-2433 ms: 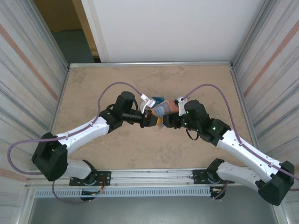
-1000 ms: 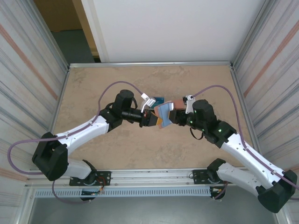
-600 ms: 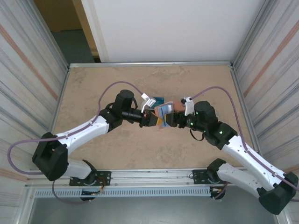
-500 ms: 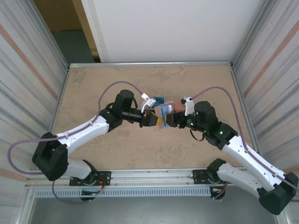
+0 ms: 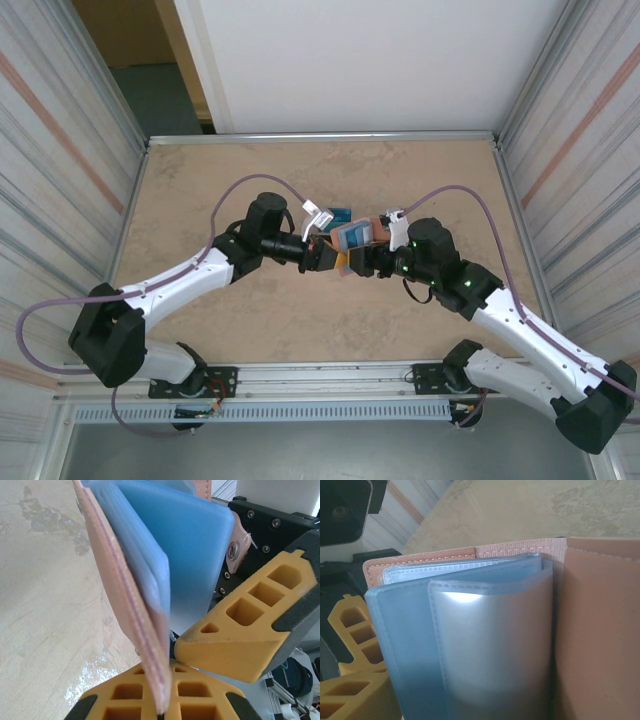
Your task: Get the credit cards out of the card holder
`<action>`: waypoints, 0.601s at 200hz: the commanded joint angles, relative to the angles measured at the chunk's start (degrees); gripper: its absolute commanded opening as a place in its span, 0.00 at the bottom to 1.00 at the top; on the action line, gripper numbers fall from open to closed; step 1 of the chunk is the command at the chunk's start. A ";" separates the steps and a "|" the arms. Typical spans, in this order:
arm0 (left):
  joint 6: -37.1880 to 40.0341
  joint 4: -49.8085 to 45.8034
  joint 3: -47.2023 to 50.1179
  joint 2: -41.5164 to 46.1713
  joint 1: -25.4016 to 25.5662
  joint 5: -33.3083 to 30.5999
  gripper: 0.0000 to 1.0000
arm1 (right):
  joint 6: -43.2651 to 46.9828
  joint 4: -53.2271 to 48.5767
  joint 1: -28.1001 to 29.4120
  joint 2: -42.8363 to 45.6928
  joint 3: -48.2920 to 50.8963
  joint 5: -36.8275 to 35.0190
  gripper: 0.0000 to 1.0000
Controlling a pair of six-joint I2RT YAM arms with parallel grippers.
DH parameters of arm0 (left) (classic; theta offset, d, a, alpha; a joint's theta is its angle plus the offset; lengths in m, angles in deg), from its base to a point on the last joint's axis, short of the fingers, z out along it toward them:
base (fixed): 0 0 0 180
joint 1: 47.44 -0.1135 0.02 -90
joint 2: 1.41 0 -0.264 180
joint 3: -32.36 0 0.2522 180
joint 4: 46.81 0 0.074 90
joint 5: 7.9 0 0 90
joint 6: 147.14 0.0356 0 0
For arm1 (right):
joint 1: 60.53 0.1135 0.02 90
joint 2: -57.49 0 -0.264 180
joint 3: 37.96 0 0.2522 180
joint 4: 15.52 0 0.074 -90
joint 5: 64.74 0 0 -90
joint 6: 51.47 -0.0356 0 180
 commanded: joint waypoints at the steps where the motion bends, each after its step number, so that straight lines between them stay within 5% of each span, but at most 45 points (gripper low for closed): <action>1: 0.80 3.29 -1.02 0.31 0.27 1.50 0.00 | 1.96 -0.97 0.81 0.13 -1.64 -0.67 0.71; 50: 0.84 3.49 -0.76 0.58 0.12 1.64 0.00 | 1.49 -1.59 0.10 2.66 -0.80 -2.41 0.55; 120: 1.07 3.73 -0.32 1.10 -0.06 2.12 0.00 | 0.10 -4.15 -2.27 5.48 0.07 -5.40 0.48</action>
